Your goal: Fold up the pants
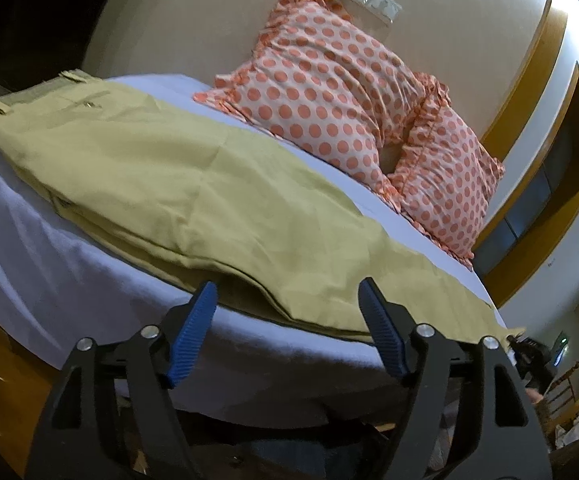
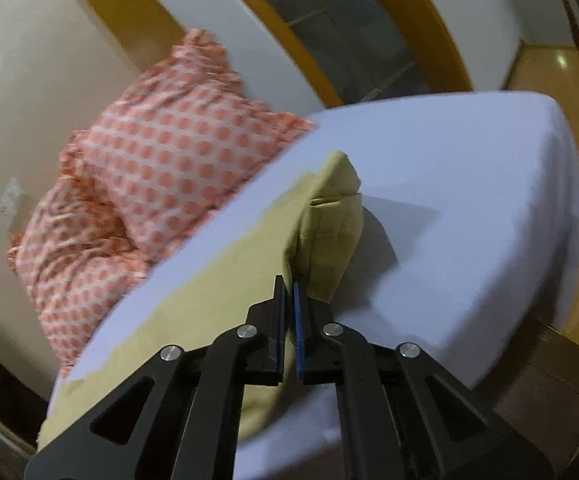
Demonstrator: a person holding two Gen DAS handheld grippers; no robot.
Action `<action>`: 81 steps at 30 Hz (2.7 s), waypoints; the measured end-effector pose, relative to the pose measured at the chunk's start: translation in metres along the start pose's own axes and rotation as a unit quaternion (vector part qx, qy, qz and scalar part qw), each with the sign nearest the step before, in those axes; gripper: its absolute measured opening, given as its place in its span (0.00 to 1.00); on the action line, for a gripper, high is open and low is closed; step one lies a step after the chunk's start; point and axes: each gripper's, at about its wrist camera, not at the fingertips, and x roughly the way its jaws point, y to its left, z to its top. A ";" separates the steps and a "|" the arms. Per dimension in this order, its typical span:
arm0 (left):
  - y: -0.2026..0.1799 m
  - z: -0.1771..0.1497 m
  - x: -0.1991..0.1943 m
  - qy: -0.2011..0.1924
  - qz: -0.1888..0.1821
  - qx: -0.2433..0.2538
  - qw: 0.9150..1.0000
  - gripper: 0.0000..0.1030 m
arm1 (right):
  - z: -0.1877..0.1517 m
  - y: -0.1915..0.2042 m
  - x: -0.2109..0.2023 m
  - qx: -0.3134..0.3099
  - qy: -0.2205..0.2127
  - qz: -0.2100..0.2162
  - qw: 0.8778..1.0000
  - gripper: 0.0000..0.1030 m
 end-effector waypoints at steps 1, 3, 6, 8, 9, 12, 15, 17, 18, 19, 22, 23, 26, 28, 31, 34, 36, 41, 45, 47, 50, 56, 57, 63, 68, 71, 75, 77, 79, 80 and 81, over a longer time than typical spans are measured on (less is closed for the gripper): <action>0.001 0.001 -0.002 -0.005 0.004 0.000 1.000 0.75 | 0.002 0.012 0.001 -0.009 -0.001 0.015 1.000 0.04; 0.005 0.004 -0.005 -0.013 0.014 0.000 1.000 0.76 | 0.003 0.053 0.005 -0.041 0.001 0.068 0.997 0.04; 0.012 0.005 -0.010 -0.020 0.028 -0.005 0.999 0.76 | -0.012 0.131 0.016 -0.094 0.030 0.169 0.981 0.04; 0.014 0.004 -0.012 -0.022 0.032 -0.007 0.999 0.76 | -0.041 0.190 0.025 -0.131 0.073 0.244 0.958 0.04; 0.015 0.003 -0.013 -0.023 0.037 -0.006 0.999 0.76 | -0.056 0.212 0.030 -0.146 0.094 0.270 0.947 0.04; 0.017 0.003 -0.017 -0.026 0.048 0.000 0.999 0.77 | -0.129 0.282 0.047 -0.235 0.203 0.324 0.894 0.04; 0.022 0.002 -0.019 -0.024 0.063 0.009 0.998 0.80 | -0.182 0.307 0.055 -0.306 0.279 0.313 0.854 0.08; 0.027 0.002 -0.020 -0.018 0.070 0.012 0.997 0.81 | -0.192 0.303 0.053 -0.316 0.287 0.300 0.853 0.27; 0.029 0.002 -0.019 -0.015 0.075 0.015 0.997 0.82 | -0.188 0.299 0.051 -0.310 0.280 0.299 0.858 0.55; 0.032 0.002 -0.017 -0.011 0.080 0.017 0.997 0.82 | -0.180 0.293 0.049 -0.302 0.267 0.296 0.866 0.77; 0.038 0.003 -0.009 0.002 0.086 0.018 0.996 0.82 | -0.159 0.281 0.049 -0.285 0.229 0.275 0.889 0.78; 0.039 0.004 -0.007 0.005 0.086 0.018 0.996 0.82 | -0.153 0.276 0.051 -0.279 0.226 0.265 0.895 0.78; 0.039 0.007 -0.001 0.008 0.083 0.017 0.996 0.82 | -0.143 0.262 0.060 -0.252 0.232 0.244 0.907 0.78; 0.040 0.009 0.001 0.006 0.084 0.014 0.996 0.83 | -0.146 0.254 0.061 -0.243 0.240 0.238 0.909 0.78; 0.043 0.014 0.004 0.006 0.083 0.000 0.996 0.88 | -0.151 0.256 0.063 -0.245 0.246 0.239 0.907 0.78; 0.046 0.016 0.002 0.005 0.079 -0.017 0.997 0.88 | -0.156 0.260 0.062 -0.251 0.249 0.244 0.903 0.78; 0.047 0.019 -0.002 -0.007 0.081 -0.026 0.996 0.88 | -0.158 0.261 0.064 -0.252 0.252 0.245 0.902 0.78; 0.069 0.033 -0.011 -0.026 0.102 -0.069 0.992 0.88 | -0.162 0.262 0.064 -0.252 0.255 0.247 0.900 0.78; 0.082 0.041 -0.006 -0.013 0.093 -0.099 0.991 0.89 | -0.163 0.263 0.066 -0.251 0.257 0.249 0.900 0.79; 0.080 0.044 -0.007 -0.018 0.100 -0.092 0.991 0.90 | -0.164 0.263 0.066 -0.253 0.258 0.248 0.899 0.79; 0.080 0.051 -0.011 -0.033 0.108 -0.090 0.989 0.89 | -0.165 0.263 0.067 -0.253 0.260 0.248 0.898 0.79; 0.092 0.060 -0.008 -0.027 0.115 -0.118 0.986 0.89 | -0.165 0.264 0.067 -0.253 0.260 0.248 0.898 0.79; 0.092 0.060 -0.008 -0.026 0.113 -0.127 0.985 0.89 | -0.166 0.263 0.068 -0.253 0.260 0.248 0.898 0.79; 0.100 0.065 0.000 0.004 0.022 -0.209 0.978 0.92 | -0.170 0.264 0.071 -0.252 0.265 0.249 0.897 0.79; 0.107 0.080 0.012 0.008 0.035 -0.205 0.978 0.91 | -0.172 0.264 0.068 -0.254 0.264 0.257 0.894 0.79; 0.123 0.097 0.015 -0.007 0.072 -0.209 0.975 0.86 | -0.168 0.261 0.068 -0.248 0.258 0.261 0.896 0.79; 0.153 0.116 0.019 -0.022 0.097 -0.236 0.967 0.65 | -0.163 0.256 0.068 -0.241 0.250 0.265 0.899 0.79; 0.166 0.123 0.022 -0.020 0.133 -0.244 0.960 0.24 | -0.159 0.253 0.067 -0.237 0.245 0.268 0.901 0.79; 0.164 0.130 0.025 -0.012 0.160 -0.233 0.959 0.17 | -0.155 0.249 0.067 -0.234 0.241 0.268 0.903 0.79; 0.152 0.137 0.026 -0.010 0.181 -0.207 0.961 0.16 | -0.153 0.247 0.066 -0.234 0.239 0.269 0.904 0.79; 0.132 0.146 0.026 -0.015 0.205 -0.161 0.965 0.15 | -0.149 0.244 0.066 -0.233 0.235 0.268 0.905 0.79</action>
